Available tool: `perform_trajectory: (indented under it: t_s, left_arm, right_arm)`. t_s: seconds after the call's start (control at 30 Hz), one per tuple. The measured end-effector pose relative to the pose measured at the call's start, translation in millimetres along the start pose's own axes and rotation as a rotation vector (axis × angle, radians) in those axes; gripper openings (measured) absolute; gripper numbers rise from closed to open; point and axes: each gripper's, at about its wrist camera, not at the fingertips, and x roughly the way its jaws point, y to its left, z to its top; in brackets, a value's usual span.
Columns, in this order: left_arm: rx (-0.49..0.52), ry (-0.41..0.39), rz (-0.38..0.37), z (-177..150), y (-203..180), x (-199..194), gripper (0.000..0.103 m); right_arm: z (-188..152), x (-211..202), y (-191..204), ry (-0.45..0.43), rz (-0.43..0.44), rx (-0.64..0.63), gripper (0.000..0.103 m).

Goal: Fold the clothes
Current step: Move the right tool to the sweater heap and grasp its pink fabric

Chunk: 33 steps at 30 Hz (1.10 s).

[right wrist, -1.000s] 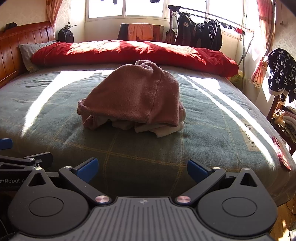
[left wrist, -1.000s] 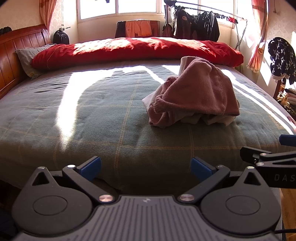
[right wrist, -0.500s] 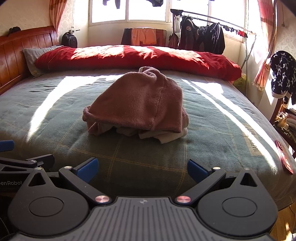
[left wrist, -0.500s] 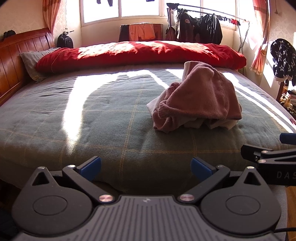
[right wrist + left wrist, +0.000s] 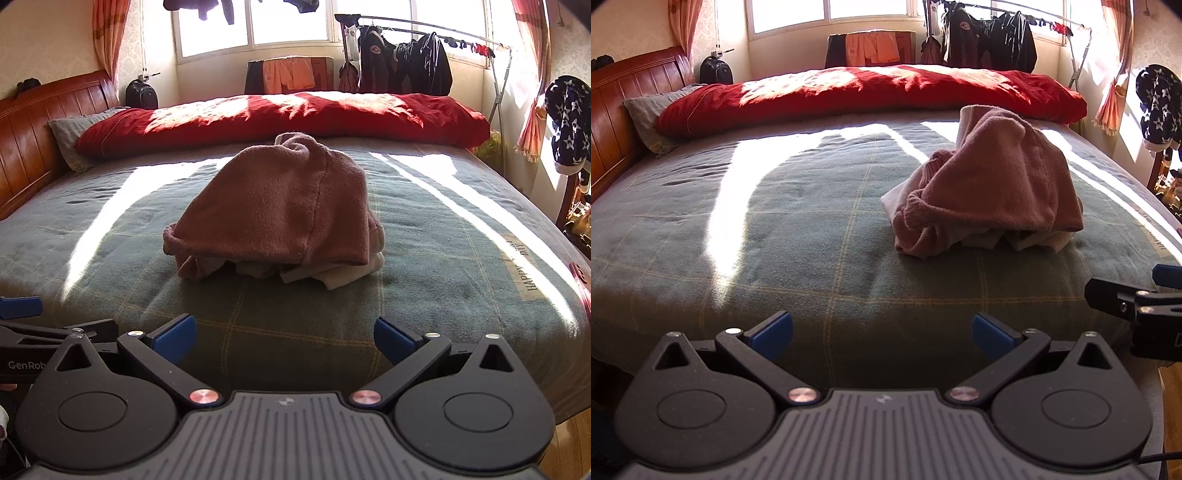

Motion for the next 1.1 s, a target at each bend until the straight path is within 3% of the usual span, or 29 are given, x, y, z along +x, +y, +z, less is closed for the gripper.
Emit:
perform_trajectory:
  t_s: [0.23,0.57,0.7,0.93,1.1]
  left_arm:
    - [0.017,0.073,-0.029,14,-6,37,0.103]
    - [0.053,0.114,-0.072,25,-3,67,0.103]
    - [0.07,0.121,-0.106,26,3,75,0.103]
    - [0.028,0.147,-0.239,20,25,90,0.102]
    - [0.063,0.15,-0.217,16,34,97,0.102]
  right_arm:
    - [7,22,-12,0.002,0.04,0.011,0.103]
    - [22,57,-19,0.019,0.121,0.009,0.103]
    - [24,65,-15,-0.01,0.129,-0.067,0.103]
    - [30,73,4,-0.052,0.123,-0.261,0.103]
    - [39,76,26,-0.089,0.112,-0.39,0.103]
